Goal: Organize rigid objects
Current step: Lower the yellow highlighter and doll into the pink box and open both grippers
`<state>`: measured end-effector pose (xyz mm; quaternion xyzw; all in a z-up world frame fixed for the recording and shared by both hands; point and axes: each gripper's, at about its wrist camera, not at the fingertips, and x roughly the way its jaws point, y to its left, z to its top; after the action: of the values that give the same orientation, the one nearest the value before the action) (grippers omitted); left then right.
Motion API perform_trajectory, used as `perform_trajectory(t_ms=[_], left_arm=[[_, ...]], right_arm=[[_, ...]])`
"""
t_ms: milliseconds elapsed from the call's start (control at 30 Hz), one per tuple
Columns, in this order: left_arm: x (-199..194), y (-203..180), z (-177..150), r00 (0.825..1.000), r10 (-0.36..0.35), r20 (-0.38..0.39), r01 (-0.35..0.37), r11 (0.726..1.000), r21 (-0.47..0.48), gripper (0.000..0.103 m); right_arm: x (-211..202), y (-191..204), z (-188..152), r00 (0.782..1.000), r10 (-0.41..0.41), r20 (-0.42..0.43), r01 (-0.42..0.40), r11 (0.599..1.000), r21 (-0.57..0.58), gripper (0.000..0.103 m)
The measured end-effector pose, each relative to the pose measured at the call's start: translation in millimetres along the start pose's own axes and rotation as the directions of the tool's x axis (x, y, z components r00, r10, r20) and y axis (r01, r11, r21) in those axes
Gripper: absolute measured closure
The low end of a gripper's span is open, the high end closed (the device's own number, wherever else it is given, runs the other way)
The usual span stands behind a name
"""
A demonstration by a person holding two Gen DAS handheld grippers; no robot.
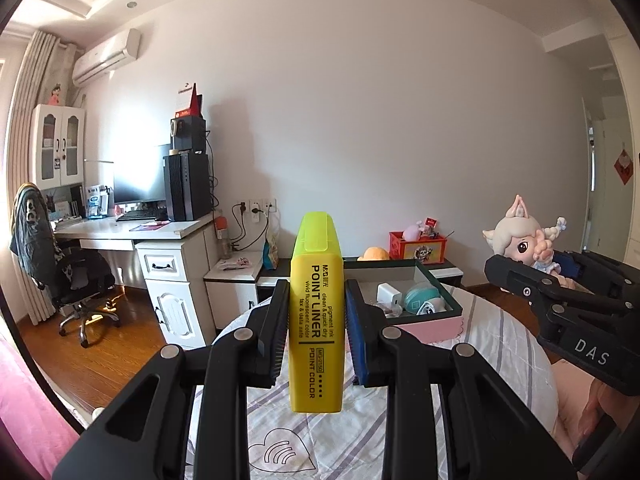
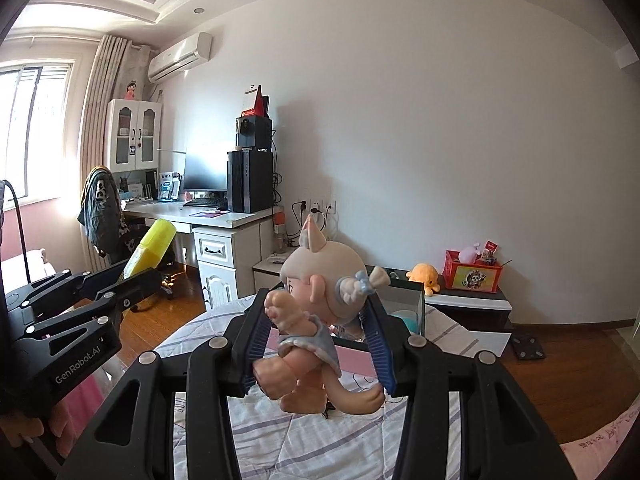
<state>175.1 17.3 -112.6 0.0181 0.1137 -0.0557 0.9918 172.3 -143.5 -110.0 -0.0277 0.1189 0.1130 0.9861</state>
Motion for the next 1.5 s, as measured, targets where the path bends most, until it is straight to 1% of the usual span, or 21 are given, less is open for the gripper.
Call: perform_trajectory(t_ms=[100, 233, 367, 467, 567, 600, 667, 700, 800, 900, 967, 1067, 1100, 1167, 1233, 1267, 1300, 1333, 1400, 1433, 1500], left_arm=[[4, 1, 2, 1.0, 0.011, -0.001, -0.011, 1.0, 0.005, 0.076], [22, 1, 5, 1.0, 0.0, -0.019, 0.0, 1.0, 0.007, 0.076], [60, -5, 14, 0.997, -0.038, -0.061, 0.04, 0.999, 0.031, 0.076], [102, -12, 21, 0.992, -0.069, -0.109, 0.074, 0.996, 0.045, 0.076], [152, -19, 26, 0.976, -0.124, -0.181, 0.133, 0.99, 0.037, 0.076], [171, -23, 26, 0.965, -0.149, -0.215, 0.159, 0.987, 0.033, 0.076], [203, -28, 25, 0.947, -0.175, -0.268, 0.186, 0.982, 0.016, 0.076], [220, -30, 23, 0.936, -0.18, -0.302, 0.193, 0.981, 0.012, 0.076], [261, -38, 14, 0.911, -0.184, -0.369, 0.201, 0.98, 0.009, 0.076], [287, -45, 2, 0.888, -0.188, -0.421, 0.205, 0.979, -0.005, 0.076], [297, -50, -6, 0.882, -0.176, -0.437, 0.2, 0.98, 0.008, 0.076], [305, -56, -14, 0.871, -0.177, -0.458, 0.201, 0.979, 0.005, 0.076], [308, -58, -15, 0.872, -0.172, -0.458, 0.197, 0.98, 0.009, 0.075], [306, -58, -16, 0.879, -0.167, -0.447, 0.191, 0.981, 0.009, 0.06], [300, -55, -13, 0.895, -0.146, -0.422, 0.167, 0.986, 0.013, 0.039], [295, -53, -12, 0.902, -0.141, -0.409, 0.159, 0.987, 0.01, 0.033], [290, -48, -9, 0.908, -0.141, -0.394, 0.154, 0.988, 0.001, 0.018], [282, -45, -6, 0.914, -0.142, -0.379, 0.15, 0.989, -0.007, 0.013], [264, -37, 0, 0.929, -0.139, -0.344, 0.143, 0.99, -0.015, 0.013], [254, -33, 3, 0.936, -0.133, -0.326, 0.134, 0.991, -0.02, 0.01], [233, -25, 10, 0.948, -0.129, -0.291, 0.126, 0.992, -0.029, 0.005]], right_arm=[[1, 1, 1, 1.0, 0.002, 0.002, -0.002, 1.0, -0.004, 0.057], [11, -4, 2, 1.0, 0.001, -0.01, -0.001, 1.0, -0.006, 0.057], [36, -17, 5, 0.999, -0.013, -0.031, 0.013, 1.0, -0.011, 0.057], [68, -34, 7, 0.998, -0.02, -0.065, 0.02, 1.0, -0.006, 0.057], [109, -51, 8, 0.993, -0.027, -0.115, 0.027, 1.0, 0.004, 0.057], [123, -57, 8, 0.991, -0.03, -0.133, 0.031, 1.0, 0.005, 0.057], [154, -69, 6, 0.984, -0.031, -0.176, 0.034, 0.999, 0.012, 0.057], [166, -74, 4, 0.981, -0.03, -0.193, 0.034, 0.999, 0.017, 0.057], [205, -87, -7, 0.965, -0.031, -0.262, 0.037, 0.999, 0.017, 0.057], [234, -93, -22, 0.945, -0.022, -0.325, 0.028, 1.0, 0.014, 0.057], [248, -96, -31, 0.933, -0.027, -0.358, 0.035, 0.999, 0.013, 0.056], [256, -101, -40, 0.928, -0.021, -0.373, 0.031, 0.999, 0.022, 0.057], [257, -102, -40, 0.931, -0.022, -0.365, 0.033, 0.999, 0.022, 0.057], [255, -101, -39, 0.936, -0.015, -0.353, 0.025, 0.999, 0.024, 0.049], [251, -98, -36, 0.942, -0.022, -0.335, 0.026, 1.0, 0.009, 0.046], [248, -97, -34, 0.942, -0.027, -0.333, 0.029, 1.0, 0.002, 0.045], [246, -98, -32, 0.943, -0.024, -0.331, 0.028, 1.0, 0.008, 0.045], [239, -99, -30, 0.948, -0.024, -0.317, 0.032, 0.999, 0.019, 0.044], [229, -99, -23, 0.953, -0.033, -0.3, 0.043, 0.999, 0.029, 0.034], [221, -99, -20, 0.955, -0.038, -0.293, 0.05, 0.998, 0.033, 0.026], [205, -96, -14, 0.963, -0.043, -0.265, 0.055, 0.998, 0.038, 0.024]])
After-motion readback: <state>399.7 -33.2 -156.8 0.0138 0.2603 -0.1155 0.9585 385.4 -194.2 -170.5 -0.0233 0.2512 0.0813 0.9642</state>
